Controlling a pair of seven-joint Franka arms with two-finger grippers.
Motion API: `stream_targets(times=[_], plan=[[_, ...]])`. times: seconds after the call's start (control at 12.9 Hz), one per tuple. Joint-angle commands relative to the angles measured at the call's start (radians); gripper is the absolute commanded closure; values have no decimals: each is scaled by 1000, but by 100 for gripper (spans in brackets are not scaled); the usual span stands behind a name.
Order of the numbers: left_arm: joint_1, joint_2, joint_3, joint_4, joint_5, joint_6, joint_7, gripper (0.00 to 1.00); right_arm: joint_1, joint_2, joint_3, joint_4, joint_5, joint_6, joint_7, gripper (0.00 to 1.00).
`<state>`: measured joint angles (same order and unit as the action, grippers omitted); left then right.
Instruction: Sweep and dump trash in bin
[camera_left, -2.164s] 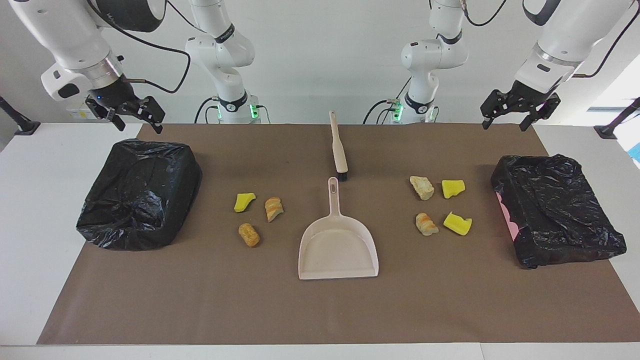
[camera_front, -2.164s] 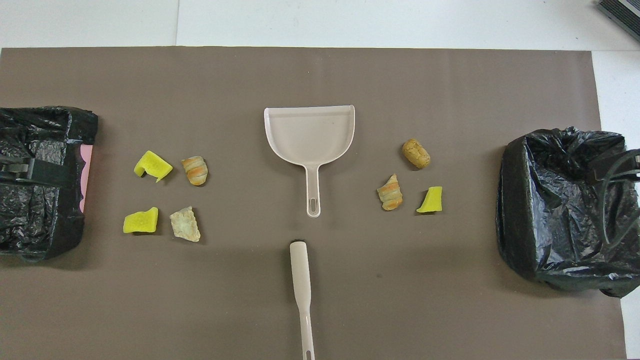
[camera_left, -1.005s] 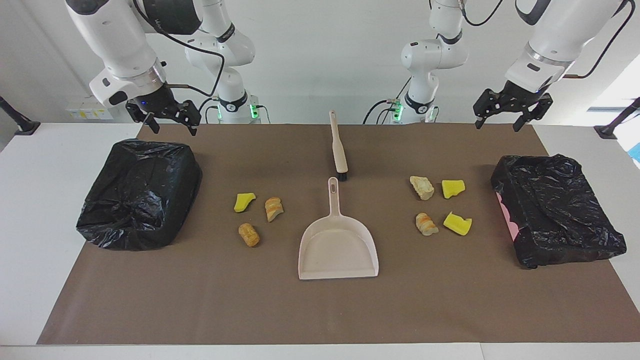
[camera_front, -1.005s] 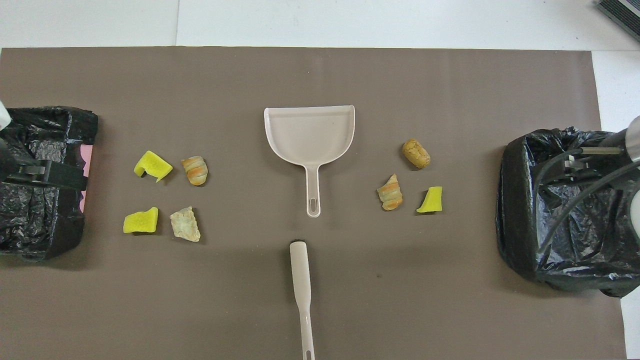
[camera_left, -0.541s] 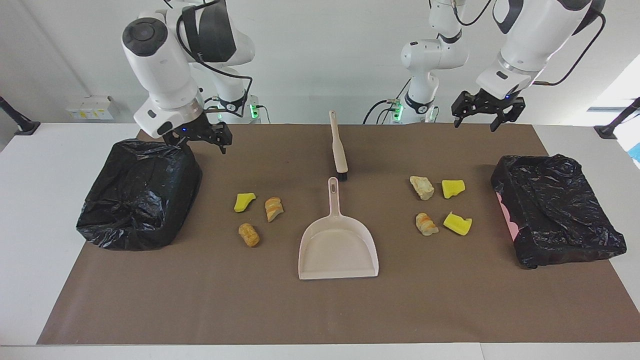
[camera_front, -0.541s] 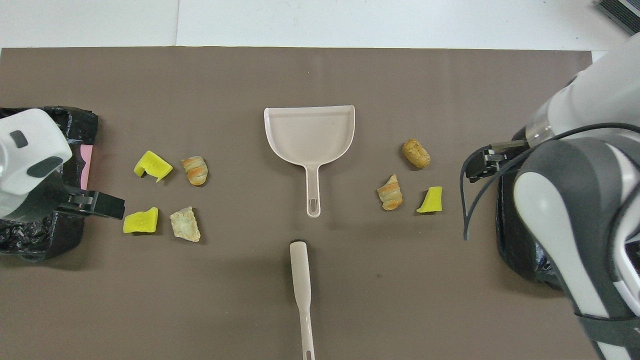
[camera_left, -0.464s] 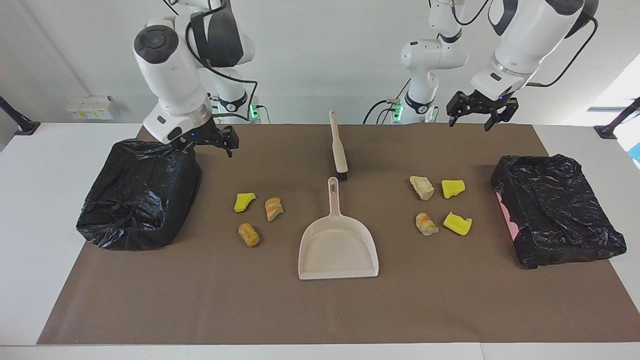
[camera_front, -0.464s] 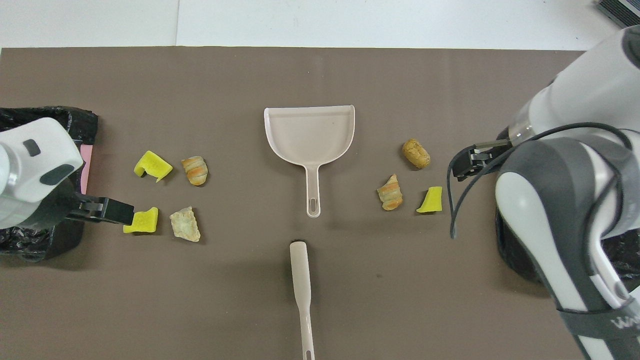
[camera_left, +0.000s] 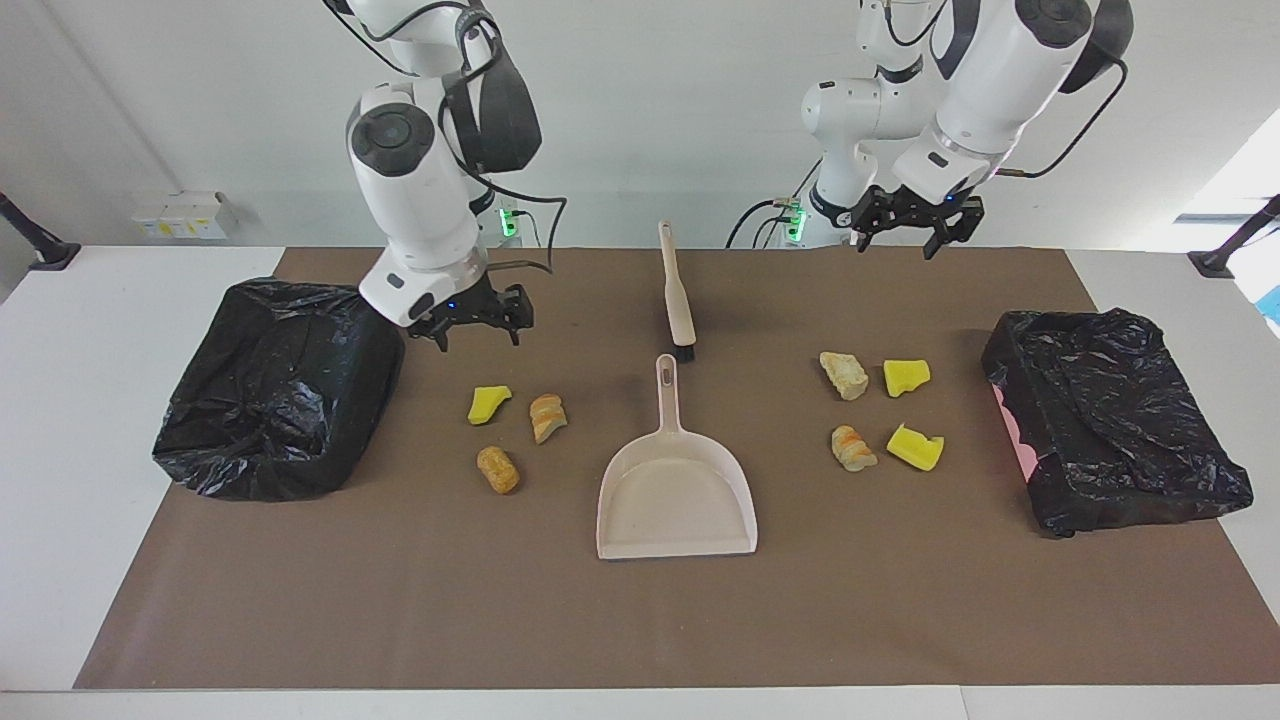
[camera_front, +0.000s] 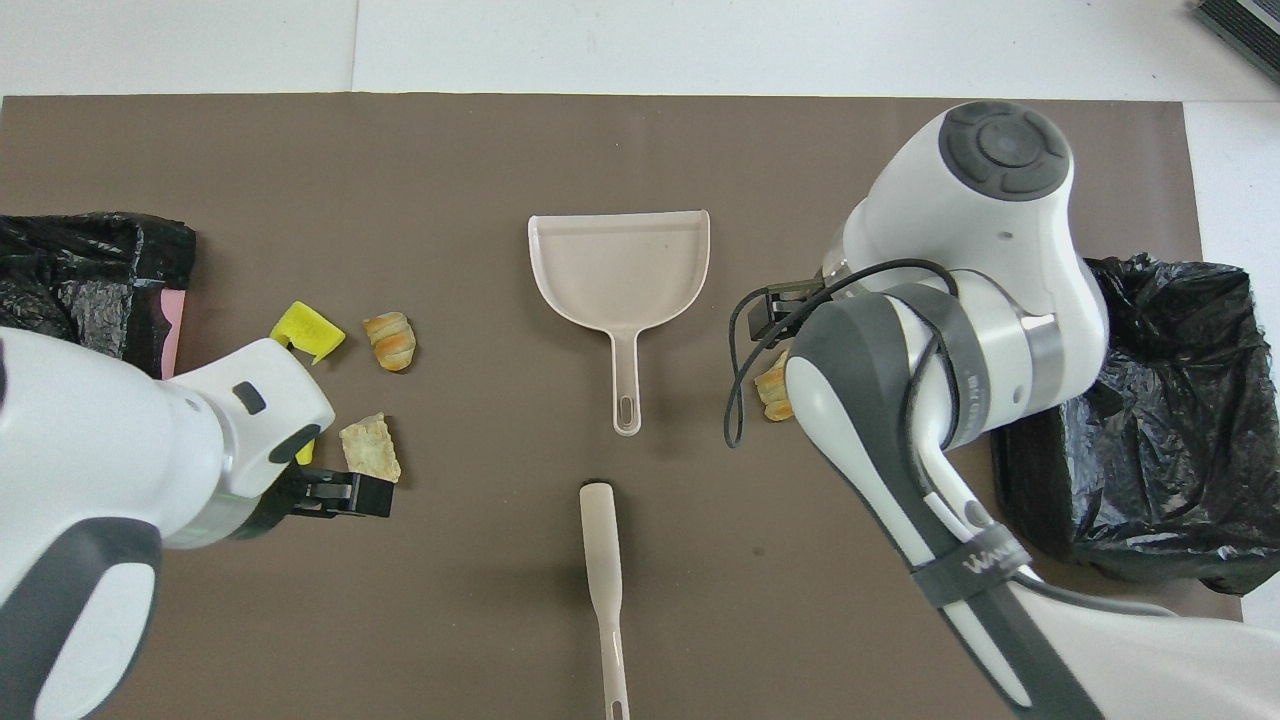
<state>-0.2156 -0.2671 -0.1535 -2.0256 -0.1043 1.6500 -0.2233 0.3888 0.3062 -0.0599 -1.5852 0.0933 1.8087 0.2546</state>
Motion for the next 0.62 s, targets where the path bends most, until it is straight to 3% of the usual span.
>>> stream_targets(times=[0.0,0.31,0.54], plan=[[-121,-52,17,-106,-23,74,-134,0,56,79,-1,31,49,66,109,0],[-237,-115,17,-215,-67,165,-246,0,142,218,-1,160,49,90,242,0],[-326,-115,15,-321,-69,267,-319,0,173,264,-1,197,46,109,279,2]])
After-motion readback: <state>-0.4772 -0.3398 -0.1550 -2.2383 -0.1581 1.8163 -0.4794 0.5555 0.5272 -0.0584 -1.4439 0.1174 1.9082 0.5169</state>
